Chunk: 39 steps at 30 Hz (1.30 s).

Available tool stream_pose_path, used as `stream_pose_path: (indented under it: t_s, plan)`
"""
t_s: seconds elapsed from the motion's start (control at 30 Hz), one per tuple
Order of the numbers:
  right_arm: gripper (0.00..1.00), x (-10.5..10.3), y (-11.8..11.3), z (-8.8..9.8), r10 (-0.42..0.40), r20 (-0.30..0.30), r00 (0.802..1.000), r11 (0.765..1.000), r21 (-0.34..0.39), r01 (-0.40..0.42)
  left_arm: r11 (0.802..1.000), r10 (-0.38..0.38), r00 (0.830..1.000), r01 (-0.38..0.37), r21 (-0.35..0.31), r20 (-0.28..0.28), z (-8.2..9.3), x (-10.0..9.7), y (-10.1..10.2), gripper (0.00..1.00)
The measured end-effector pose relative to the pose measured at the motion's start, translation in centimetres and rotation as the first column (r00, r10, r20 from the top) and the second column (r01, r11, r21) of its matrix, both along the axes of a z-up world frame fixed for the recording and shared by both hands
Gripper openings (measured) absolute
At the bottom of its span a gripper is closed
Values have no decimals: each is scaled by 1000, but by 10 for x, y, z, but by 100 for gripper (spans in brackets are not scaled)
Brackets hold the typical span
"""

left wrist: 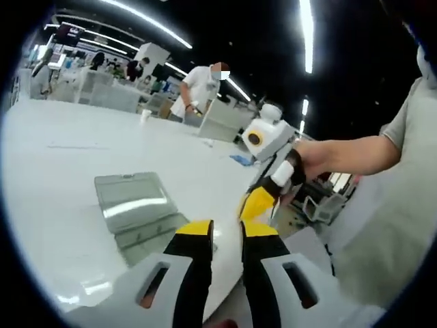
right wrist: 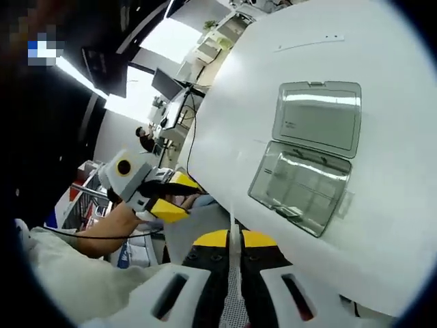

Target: Insert the divider into the dual guide fixture by aligning both edges with the guide slots and pushing it downward to the bottom, including one-sided entry, uneven engagement, binding, and posture correction.

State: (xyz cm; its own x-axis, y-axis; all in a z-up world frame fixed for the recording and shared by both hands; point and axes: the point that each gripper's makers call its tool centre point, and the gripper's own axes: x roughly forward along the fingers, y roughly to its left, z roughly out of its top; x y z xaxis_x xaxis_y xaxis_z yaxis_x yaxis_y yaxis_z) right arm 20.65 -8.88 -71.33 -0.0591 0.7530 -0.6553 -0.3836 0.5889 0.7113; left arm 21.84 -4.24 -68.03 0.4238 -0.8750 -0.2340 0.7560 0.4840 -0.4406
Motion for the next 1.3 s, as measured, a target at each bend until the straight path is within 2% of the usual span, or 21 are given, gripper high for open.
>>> stream_pose_path:
  t_s: [0.07,0.1,0.17,0.23,0.3,0.37,0.43,0.5,0.6,0.8,0.83,0.87,0.93,0.97,1.03,1.3]
  plan:
    - [0,5,-5,-6,-11,11,1000,998,-59,11,999,6,1000,-6,32,13,-3,1,1,14]
    - [0,3,-6,-8,-7,-7,1000,997,-79,6,998,1,1000,-3,67,31,-6,0,2,14]
    - [0,8,-5,-10,-15,5,1000,996,-88,15,997,5,999,-8,73,35,-5,0,1,14]
    - [0,12,-11,-17,-27,7,1000,988,-155,28,995,9,999,-15,103,53,-7,0,3,16]
    - [0,14,-10,-19,-26,5,1000,987,-158,27,991,15,998,-23,128,62,-10,1,5,18]
    - [0,19,-14,-25,-43,11,999,978,-206,44,986,16,997,-28,162,79,-13,0,7,19]
    - [0,18,-12,-27,-28,4,1000,978,-205,28,984,21,997,-34,173,79,-14,1,9,21]
    - [0,21,-18,-34,-55,3,999,961,-271,53,974,29,996,-47,221,85,-20,1,13,25]
    - [0,23,-13,-37,-46,-6,999,962,-271,42,966,34,995,-56,252,91,-24,2,16,28]
    - [0,30,-15,-49,-87,-19,996,927,-368,74,940,50,994,-80,331,101,-33,-1,24,39]
    - [0,30,-13,-50,-87,-22,996,928,-366,73,937,49,993,-82,338,105,-33,-1,25,39]
    - [0,33,-15,-52,-105,-16,994,916,-391,90,937,51,993,-84,340,105,-34,0,27,40]
    - [0,34,-15,-55,-90,-8,996,906,-415,78,934,59,993,-91,345,104,-35,-1,29,40]
    - [0,33,-17,-55,-110,-20,994,896,-434,90,929,62,992,-97,357,108,-37,-2,30,40]
    - [0,35,-14,-57,-111,-15,994,893,-440,93,926,68,992,-104,362,110,-38,-3,32,43]
    - [0,41,-10,-61,-141,7,990,854,-504,126,918,91,991,-120,378,93,-47,-7,39,51]
